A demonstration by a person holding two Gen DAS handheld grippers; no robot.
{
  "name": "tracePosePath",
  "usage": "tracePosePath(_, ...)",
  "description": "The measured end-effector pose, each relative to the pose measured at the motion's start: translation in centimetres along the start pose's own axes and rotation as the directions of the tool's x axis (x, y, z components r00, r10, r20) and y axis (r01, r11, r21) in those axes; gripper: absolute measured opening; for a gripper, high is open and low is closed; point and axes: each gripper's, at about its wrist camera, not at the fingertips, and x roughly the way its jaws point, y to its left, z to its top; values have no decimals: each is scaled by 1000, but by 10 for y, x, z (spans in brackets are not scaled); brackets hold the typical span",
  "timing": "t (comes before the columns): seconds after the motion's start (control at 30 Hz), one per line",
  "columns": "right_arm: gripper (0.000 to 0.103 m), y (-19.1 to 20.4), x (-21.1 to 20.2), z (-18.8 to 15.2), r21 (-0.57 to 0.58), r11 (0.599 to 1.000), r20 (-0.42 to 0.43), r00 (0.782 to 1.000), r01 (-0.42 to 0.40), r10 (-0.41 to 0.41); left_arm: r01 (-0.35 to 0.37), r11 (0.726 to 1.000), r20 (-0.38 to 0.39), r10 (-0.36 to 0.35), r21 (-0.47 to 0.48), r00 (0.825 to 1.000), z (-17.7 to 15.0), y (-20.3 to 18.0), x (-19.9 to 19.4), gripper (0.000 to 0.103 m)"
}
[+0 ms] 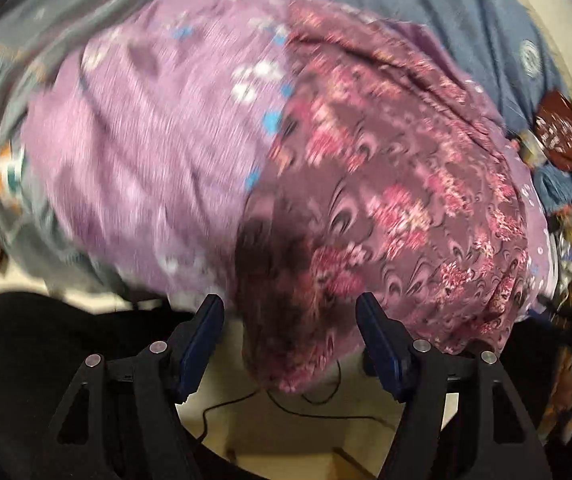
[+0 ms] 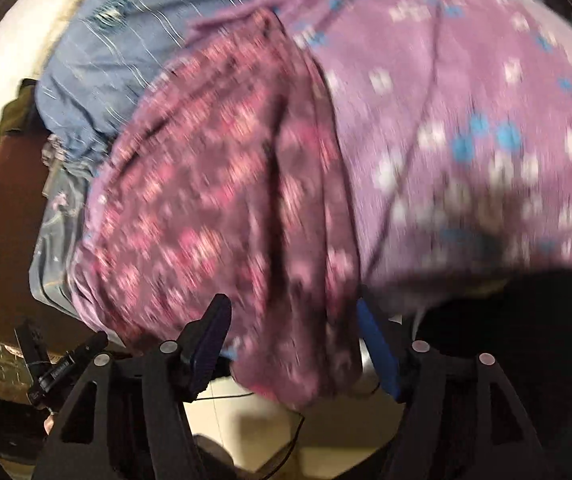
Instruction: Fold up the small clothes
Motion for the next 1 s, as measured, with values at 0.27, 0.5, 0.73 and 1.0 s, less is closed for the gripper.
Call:
tracePosePath(0.27,68,2,35,-18,71,997,-39,999,12,-9,-40,998,-97,34,-58,995,-3,-2,24,68)
tracePosePath(0.5,70,19,63,-21,11,992,-84,988,128,-127,-129,991,-224,115,-48,968,-7,4,74,66)
tracePosePath(0.73,10,9,52,-18,-15,995,-108,989,99,-100,-10,998,-202,-2,-58,979,-4,14,90,7)
tracePosePath(1.0,9,15,-24,-3,-63,992,-93,990,-113,107,217,975,-182,-206,43,962,8,9,25,5)
